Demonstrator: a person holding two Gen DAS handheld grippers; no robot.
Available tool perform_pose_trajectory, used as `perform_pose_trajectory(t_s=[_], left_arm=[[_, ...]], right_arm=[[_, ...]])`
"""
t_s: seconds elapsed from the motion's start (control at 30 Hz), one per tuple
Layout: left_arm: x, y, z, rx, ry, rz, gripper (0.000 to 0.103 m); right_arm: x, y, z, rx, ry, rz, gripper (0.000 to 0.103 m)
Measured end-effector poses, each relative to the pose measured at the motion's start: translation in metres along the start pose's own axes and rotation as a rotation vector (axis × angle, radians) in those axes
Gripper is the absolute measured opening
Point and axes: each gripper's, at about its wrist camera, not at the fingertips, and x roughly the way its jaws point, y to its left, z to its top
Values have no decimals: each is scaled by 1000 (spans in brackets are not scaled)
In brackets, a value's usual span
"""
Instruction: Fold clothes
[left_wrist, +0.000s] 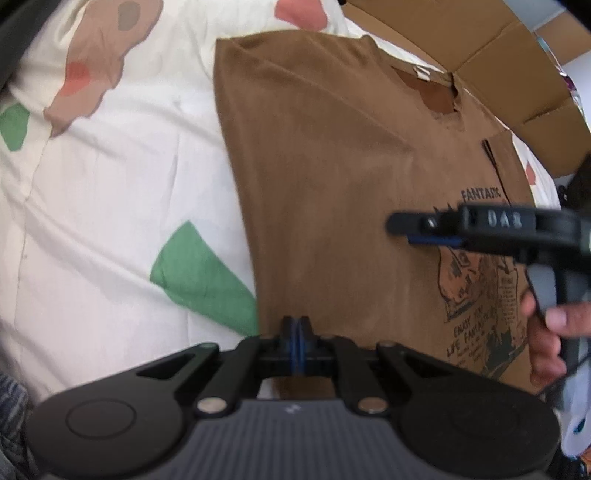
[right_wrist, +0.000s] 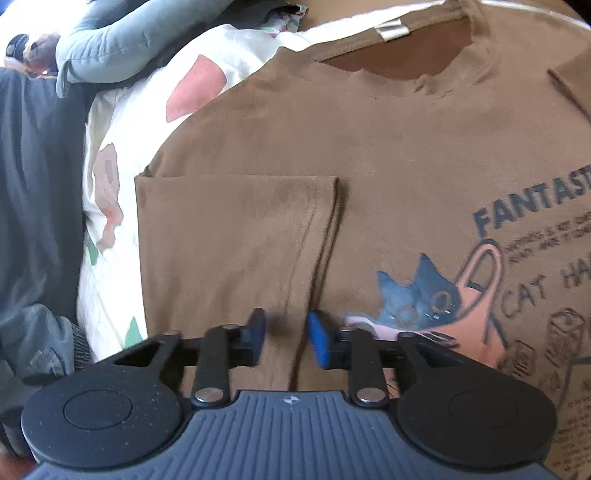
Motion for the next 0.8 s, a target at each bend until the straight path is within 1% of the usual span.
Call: perform_pose_trajectory(t_s=[0.17,0.23,0.3,0.47,0.53,0.57,0.6,0.63,0.7,0.8], left_arm=[[4,-2,-6,11,22,1,3],[5,0,-4,-5,30,1,3],[6,3,-2,-28,36,1,2],[7,5,-3,-42,36,4,2],[6,6,-5,-58,32,3,2],[5,7,-6,-64,28,3,2],[5,7,-8,-69,25,3,2],[4,7,-9,-74,22,3,2],[3,8,-10,-87,19,6,2],[2,6,-10,-93,17,16,2]], right_arm=[[8,-3,13,28,-1,2,35],[9,-5,18,34,-8,-4,32],[10,-7,23,40,-14,-10,31],[11,-12,35,55,-29,-25,31],[13,-12,39,41,-30,-25,31],[13,-11,41,33,-30,-24,29],[14,-11,43,21,-31,-28,13],[14,-10,45,8,-29,-26,1],[12,-9,49,-13,-27,-22,0],[4,-2,51,-64,-50,-25,0]])
